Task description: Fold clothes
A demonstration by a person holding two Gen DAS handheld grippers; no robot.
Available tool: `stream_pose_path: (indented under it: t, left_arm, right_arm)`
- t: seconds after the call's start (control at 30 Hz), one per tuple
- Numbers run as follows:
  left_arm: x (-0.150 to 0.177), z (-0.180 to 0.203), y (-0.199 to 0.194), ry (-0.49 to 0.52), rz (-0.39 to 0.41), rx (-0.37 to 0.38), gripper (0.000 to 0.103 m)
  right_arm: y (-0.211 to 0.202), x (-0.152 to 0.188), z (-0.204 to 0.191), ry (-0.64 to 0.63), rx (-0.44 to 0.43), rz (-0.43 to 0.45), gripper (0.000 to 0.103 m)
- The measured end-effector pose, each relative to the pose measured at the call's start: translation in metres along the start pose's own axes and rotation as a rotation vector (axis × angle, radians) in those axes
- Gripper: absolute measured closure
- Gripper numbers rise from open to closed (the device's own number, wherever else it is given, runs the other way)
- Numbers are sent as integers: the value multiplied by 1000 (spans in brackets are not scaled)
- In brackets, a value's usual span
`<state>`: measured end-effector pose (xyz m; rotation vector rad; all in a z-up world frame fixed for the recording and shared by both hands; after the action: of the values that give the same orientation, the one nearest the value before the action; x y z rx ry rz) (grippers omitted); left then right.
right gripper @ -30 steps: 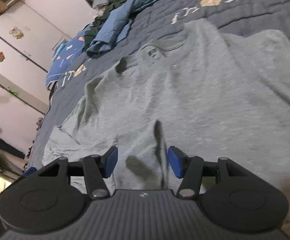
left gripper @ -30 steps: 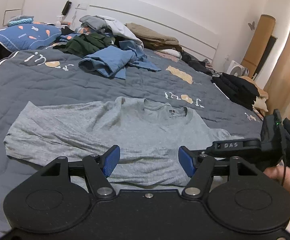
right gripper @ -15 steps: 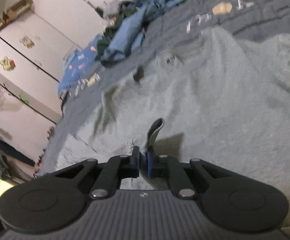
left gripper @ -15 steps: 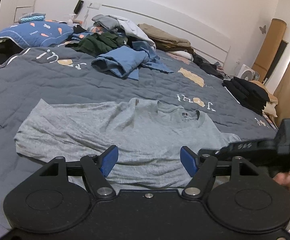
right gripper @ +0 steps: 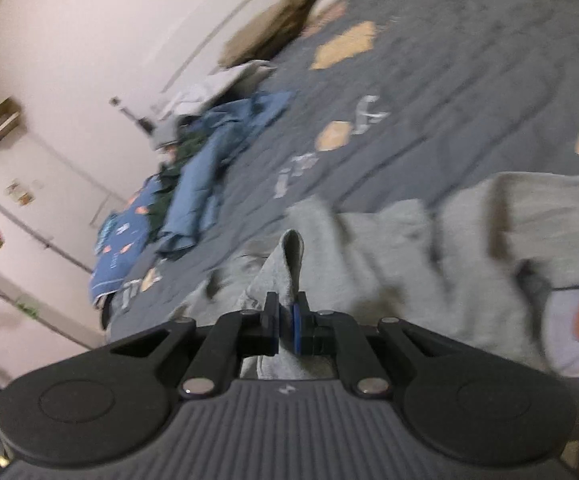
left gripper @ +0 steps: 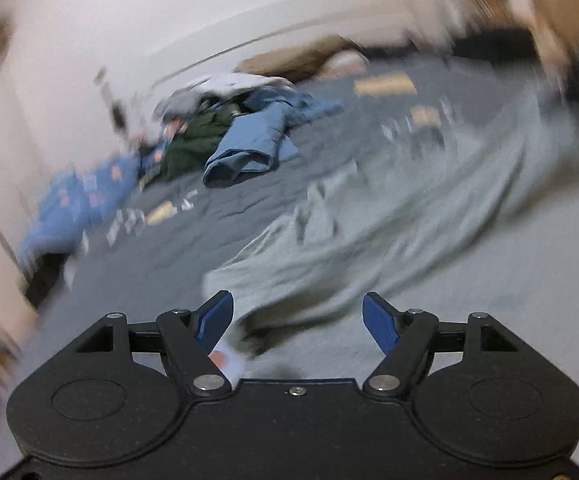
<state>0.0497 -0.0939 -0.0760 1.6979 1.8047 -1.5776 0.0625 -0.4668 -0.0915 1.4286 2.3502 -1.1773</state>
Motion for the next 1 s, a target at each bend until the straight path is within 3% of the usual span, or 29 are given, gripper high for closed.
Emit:
stream_pose_path:
  t: [0.1, 0.27, 0.37, 0.47, 0.6, 0.7, 0.77, 0.93, 1.0]
  left_arm:
    - [13, 11, 13, 173, -12, -65, 32]
    - [17, 9, 33, 202, -21, -102, 32]
    - [13, 2, 44, 181, -27, -111, 42]
    - [16, 0, 54, 290, -35, -148, 43]
    - [36, -18, 61, 516, -68, -312, 42]
    - [43, -32, 59, 457, -96, -268, 42]
    - [43, -29, 56, 492, -89, -270, 42]
    - [39, -11, 43, 508, -86, -166, 42]
    - [40, -3, 42, 535, -71, -166, 42]
  right_arm:
    - [3, -1, 10, -17, 47, -17, 97]
    - [-4, -5, 16, -15, 65, -3, 97]
    - [-2, -4, 23, -11, 90, -7, 97]
    - [3, 0, 28, -18, 121, -20, 97]
    - [4, 1, 38, -29, 167, -27, 97]
    - [6, 5, 40, -40, 173, -64, 97]
    - [10, 10, 38, -98, 203, -104, 96]
    - [18, 23, 34, -202, 270, -194, 94]
    - [12, 24, 30, -238, 279, -216, 93]
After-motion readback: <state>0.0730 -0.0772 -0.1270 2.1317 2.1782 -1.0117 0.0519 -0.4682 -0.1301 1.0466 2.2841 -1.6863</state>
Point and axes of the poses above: each gripper's, at about its wrist camera, not at the fingertips, and y roughly the way its jaws point, z to its right, x to its underside, the point moved 7 cm from there along y, roughly the way its jaws point
